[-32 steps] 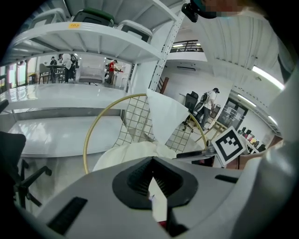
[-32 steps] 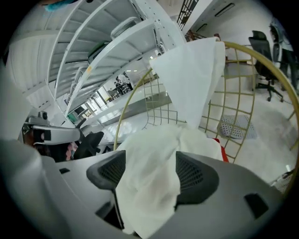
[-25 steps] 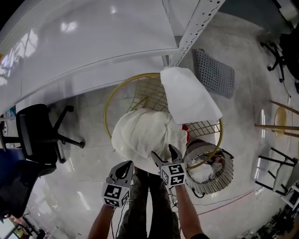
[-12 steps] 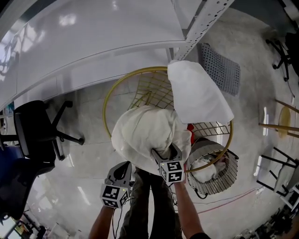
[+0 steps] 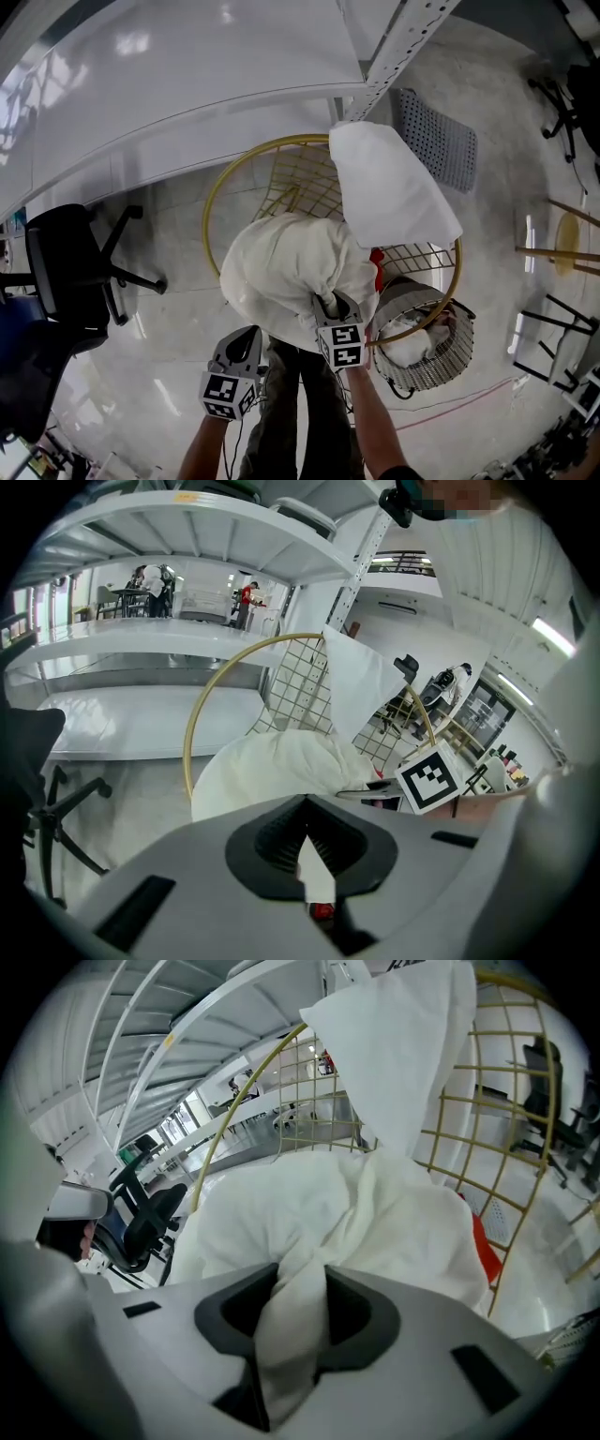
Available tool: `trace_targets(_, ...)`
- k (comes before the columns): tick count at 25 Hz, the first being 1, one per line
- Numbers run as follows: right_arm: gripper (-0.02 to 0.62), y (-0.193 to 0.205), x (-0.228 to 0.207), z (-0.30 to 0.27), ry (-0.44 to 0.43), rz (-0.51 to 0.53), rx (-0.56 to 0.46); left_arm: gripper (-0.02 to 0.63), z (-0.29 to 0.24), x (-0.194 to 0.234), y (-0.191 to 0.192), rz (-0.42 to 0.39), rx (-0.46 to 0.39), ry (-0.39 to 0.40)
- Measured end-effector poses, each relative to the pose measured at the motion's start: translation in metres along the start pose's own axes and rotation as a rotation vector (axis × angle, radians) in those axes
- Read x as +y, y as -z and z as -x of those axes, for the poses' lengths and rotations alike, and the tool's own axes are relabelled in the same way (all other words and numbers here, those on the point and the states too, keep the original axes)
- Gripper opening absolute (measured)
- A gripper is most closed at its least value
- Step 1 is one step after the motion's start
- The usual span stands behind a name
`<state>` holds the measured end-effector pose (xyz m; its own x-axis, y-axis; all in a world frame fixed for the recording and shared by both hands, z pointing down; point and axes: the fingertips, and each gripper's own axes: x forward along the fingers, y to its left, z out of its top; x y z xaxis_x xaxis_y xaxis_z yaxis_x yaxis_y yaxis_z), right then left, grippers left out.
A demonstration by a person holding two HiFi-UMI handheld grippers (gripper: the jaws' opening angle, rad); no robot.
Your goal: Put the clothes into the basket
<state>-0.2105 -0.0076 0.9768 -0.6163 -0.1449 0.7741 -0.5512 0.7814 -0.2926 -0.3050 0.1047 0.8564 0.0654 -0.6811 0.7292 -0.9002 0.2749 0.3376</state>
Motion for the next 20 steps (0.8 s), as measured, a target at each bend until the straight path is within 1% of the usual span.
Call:
trace_targets(2, 0.103, -0.007, 0.002, 0.005, -0.003, 0.011, -0.016, 0.002, 0.004, -0.001, -0.004, -0.011, -0.007, -0.003)
trace_targets(4, 0.087, -0.016, 0.005, 0.013, -0.013, 0.014, -0.038, 0.002, 0.008, -0.003, -0.009, -0.018, -0.016, -0.005)
trace_targets(8, 0.08, -0.035, 0.015, 0.036, -0.036, 0.018, -0.088, 0.002, 0.021, -0.008, -0.023, -0.028, -0.044, -0.007)
trace_targets(20, 0.078, -0.108, 0.037, 0.119, -0.039, 0.005, -0.239, 0.0, 0.077, -0.033, -0.075, -0.068, -0.139, -0.008)
